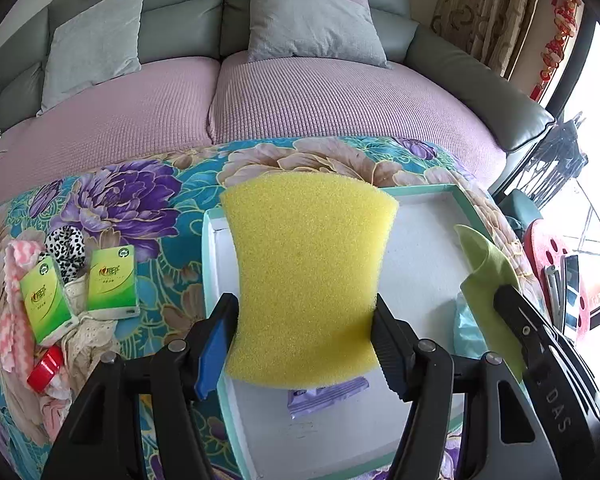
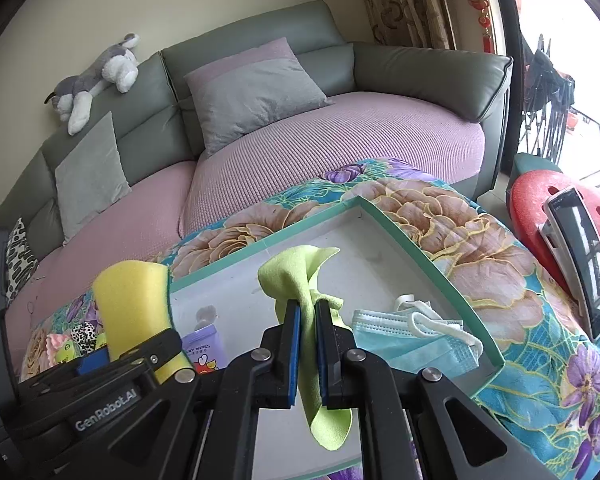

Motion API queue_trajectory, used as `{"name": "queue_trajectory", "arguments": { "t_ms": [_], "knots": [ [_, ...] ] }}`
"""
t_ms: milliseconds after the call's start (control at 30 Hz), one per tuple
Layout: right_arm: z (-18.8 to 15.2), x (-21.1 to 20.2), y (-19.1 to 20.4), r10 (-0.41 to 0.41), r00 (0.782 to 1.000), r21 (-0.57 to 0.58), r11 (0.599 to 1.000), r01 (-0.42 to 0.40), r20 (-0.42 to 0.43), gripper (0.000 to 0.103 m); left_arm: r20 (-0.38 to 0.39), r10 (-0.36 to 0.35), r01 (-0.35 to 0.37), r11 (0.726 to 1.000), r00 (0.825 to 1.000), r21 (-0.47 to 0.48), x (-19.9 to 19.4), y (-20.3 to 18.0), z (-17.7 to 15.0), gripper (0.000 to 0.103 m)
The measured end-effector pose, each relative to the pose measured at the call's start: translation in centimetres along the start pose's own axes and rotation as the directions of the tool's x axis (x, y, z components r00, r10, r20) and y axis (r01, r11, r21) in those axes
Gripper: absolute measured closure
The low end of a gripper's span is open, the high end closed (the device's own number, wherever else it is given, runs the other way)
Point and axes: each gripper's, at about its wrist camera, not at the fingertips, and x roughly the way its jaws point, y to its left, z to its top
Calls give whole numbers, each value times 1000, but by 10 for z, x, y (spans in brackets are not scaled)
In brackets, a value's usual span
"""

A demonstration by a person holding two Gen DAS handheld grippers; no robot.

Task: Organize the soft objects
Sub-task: 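Carry the sponge into the tray and release it while the right tool carries the green cloth, then lower the green cloth into the tray beside the mask and open the right tool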

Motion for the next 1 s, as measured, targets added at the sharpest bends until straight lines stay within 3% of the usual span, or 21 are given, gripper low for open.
{"name": "queue_trajectory", "arguments": {
  "t_ms": [233, 367, 667, 700, 733, 767, 800, 833, 900, 1000],
  "knots": [
    [0, 0, 0, -6, 1000, -1, 1000, 6, 4, 94, 16, -1, 1, 1000, 1000, -3, 6, -3, 8, 36],
    [0, -1, 1, -10, 1000, -9, 1000, 10, 4, 92, 38, 5, -5, 1000, 999, -8, 2, -2, 10, 20],
    [0, 2, 4, -37, 999, -36, 999, 36, -6, 91, 55, 44, -41, 998, 998, -56, 0, 14, 11, 16],
    [-1, 2, 5, -43, 999, -41, 998, 42, -6, 82, 59, 50, -46, 997, 997, -62, -1, 16, 11, 16],
    [-1, 2, 5, -46, 999, -45, 998, 46, -8, 66, 62, 58, -54, 996, 996, -68, -2, 18, 11, 15],
    [-1, 3, 5, -45, 999, -47, 998, 45, -12, 58, 67, 70, -65, 995, 995, -74, -3, 20, 11, 8],
    [-2, 3, 6, -42, 999, -49, 998, 41, -15, 43, 69, 82, -77, 994, 994, -78, -3, 22, 11, 5],
    [-2, 4, 7, -42, 999, -52, 998, 41, -18, 36, 71, 98, -92, 992, 993, -82, -3, 25, 11, 3],
    [-3, 5, 9, -51, 998, -72, 996, 49, -27, 34, 78, 127, -119, 988, 989, -95, -4, 30, 9, 3],
    [-6, 8, 16, -87, 995, -115, 990, 82, -40, 14, 83, 180, -170, 979, 980, -115, -5, 40, 7, 3]
  ]
}}
